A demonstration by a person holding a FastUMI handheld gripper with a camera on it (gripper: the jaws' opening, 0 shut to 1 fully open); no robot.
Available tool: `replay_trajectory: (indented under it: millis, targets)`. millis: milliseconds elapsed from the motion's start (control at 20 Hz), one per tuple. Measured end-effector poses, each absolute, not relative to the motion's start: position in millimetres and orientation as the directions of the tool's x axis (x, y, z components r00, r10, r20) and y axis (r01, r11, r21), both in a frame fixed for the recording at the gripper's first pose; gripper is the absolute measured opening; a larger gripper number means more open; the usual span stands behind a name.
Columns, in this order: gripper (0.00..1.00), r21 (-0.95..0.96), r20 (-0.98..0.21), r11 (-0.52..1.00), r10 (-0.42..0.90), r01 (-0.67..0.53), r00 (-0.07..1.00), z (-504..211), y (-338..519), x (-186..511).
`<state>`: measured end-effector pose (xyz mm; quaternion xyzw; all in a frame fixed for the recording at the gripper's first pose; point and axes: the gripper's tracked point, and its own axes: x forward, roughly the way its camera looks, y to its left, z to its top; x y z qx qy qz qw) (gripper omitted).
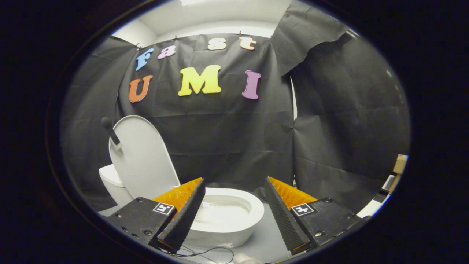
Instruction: Open the toilet lid.
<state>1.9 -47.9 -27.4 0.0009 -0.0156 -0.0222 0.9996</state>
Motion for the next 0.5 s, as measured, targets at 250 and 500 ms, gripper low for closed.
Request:
replay_trajectory:
  millis: [250,500]
  targets:
    - [1.00,0.021,0.029,0.999,-0.044,0.043,0.999,-27.9,-47.3,2.5]
    - [1.00,0.022,0.027,0.999,-0.042,0.041,0.999,-30.4,-44.5,3.5]
